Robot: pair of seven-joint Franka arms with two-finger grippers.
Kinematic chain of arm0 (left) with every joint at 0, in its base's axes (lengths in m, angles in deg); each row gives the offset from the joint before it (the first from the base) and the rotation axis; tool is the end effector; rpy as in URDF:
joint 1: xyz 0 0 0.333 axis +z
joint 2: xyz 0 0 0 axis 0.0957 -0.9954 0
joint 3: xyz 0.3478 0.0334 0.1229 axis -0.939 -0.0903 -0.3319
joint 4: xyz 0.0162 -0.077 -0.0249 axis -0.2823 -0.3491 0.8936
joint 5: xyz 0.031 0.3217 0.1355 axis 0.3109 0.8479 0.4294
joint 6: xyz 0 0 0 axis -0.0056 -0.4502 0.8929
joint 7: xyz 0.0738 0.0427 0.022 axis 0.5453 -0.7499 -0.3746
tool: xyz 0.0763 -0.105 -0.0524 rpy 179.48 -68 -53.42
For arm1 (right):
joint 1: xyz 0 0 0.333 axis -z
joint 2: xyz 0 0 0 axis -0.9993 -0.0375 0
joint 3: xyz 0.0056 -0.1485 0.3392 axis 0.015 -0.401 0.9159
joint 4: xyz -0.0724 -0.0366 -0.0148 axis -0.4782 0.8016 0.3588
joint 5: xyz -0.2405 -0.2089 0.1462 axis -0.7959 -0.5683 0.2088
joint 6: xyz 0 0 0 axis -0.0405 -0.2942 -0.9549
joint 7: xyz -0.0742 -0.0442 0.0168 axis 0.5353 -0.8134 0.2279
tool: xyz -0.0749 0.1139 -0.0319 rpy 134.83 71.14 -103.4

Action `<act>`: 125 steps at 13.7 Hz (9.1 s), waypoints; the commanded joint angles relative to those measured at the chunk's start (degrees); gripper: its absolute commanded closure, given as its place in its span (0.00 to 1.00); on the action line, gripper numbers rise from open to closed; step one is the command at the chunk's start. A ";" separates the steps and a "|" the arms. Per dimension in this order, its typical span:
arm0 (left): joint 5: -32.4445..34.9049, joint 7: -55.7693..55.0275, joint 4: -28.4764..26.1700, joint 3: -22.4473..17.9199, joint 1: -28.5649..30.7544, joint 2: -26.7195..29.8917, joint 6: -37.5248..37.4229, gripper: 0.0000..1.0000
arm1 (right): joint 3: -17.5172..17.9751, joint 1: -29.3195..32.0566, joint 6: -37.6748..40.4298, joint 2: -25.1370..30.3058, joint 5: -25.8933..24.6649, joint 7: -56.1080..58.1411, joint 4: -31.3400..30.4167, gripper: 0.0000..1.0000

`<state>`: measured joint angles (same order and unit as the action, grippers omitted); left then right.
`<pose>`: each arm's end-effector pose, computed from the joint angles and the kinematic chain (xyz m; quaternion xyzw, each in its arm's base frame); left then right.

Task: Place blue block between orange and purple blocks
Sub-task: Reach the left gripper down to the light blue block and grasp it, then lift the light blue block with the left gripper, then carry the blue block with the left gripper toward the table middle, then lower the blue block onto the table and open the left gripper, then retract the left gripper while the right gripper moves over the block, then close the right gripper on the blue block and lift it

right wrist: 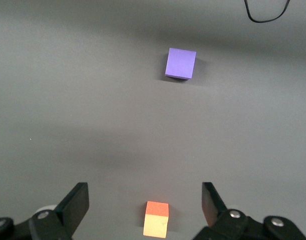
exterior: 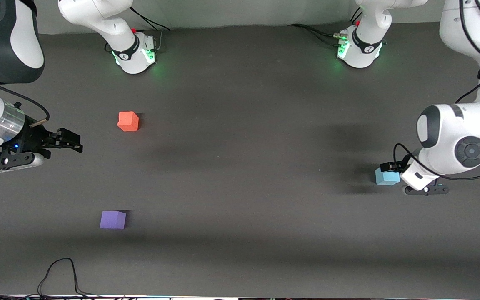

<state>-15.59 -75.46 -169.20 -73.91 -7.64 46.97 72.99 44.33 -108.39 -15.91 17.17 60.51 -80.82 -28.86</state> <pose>0.5918 0.0042 0.3119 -0.9964 -0.0066 0.0819 0.0189 0.5593 0.0337 0.5687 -0.9976 -0.0660 -0.0022 0.0200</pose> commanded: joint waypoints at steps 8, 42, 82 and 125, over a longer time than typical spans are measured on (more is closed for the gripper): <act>-1.70 7.27 -0.20 0.05 0.39 -8.61 10.68 0.02 | -0.54 -0.91 -0.41 1.13 -0.90 -0.42 -0.97 0.00; 3.38 -61.00 46.29 17.01 -32.47 -13.34 -22.30 0.92 | -0.71 -1.44 2.05 1.66 -2.13 -3.32 1.23 0.00; 4.10 -9.19 15.23 5.35 -1.97 20.71 -30.22 0.00 | -0.18 -31.75 -23.16 -19.34 8.95 -30.12 -2.99 0.00; 1.37 -3.27 16.31 -1.54 0.04 22.77 -29.40 0.00 | -7.81 -38.09 -22.16 -28.32 9.39 -37.07 6.39 0.85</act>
<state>-14.18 -78.53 -154.09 -75.71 -6.78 70.33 42.83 39.90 -146.54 -45.33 -13.96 68.97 -117.10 -26.18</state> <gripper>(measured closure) 0.000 0.423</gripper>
